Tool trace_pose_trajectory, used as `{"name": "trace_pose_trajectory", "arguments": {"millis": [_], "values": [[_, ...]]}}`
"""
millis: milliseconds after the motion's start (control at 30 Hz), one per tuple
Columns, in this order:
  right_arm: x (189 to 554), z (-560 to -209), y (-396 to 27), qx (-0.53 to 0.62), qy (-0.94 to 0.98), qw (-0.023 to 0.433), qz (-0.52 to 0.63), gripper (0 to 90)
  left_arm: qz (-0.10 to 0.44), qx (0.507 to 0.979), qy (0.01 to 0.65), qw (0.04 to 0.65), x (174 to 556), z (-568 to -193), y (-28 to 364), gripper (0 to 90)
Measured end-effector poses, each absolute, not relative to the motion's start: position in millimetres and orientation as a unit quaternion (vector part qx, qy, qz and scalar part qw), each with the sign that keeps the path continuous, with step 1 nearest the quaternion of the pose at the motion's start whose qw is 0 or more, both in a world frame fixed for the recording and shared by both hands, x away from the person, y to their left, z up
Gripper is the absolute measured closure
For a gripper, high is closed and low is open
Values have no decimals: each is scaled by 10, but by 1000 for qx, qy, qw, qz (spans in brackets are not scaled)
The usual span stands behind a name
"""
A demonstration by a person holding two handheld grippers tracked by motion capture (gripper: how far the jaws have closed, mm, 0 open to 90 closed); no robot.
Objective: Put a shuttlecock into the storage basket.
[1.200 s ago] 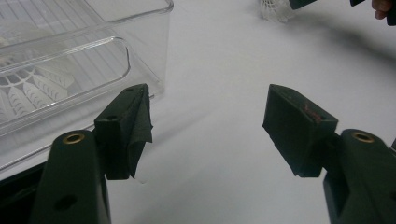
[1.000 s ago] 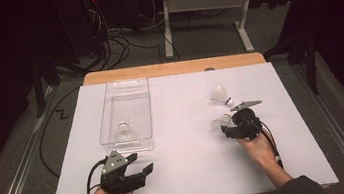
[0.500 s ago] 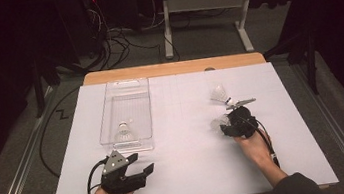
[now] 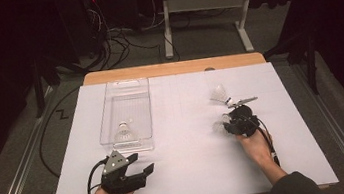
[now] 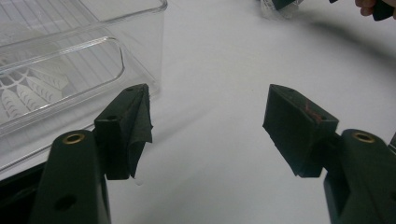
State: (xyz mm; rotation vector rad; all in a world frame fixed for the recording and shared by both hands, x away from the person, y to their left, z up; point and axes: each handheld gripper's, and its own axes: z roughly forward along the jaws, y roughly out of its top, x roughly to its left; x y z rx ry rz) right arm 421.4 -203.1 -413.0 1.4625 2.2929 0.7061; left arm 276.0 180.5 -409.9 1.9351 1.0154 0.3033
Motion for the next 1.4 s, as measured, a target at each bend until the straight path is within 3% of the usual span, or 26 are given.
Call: {"name": "trace_pose_trajectory", "arguments": {"millis": [667,1400], "values": [[4232,-4127,-2039,497,815,159,251,891,122,786,411,446,2764,-4097,1805,325],[4195,-4072,-2052,473,825,152,269,900,111,791,414,436,2781,-4088,1802,330]]}}
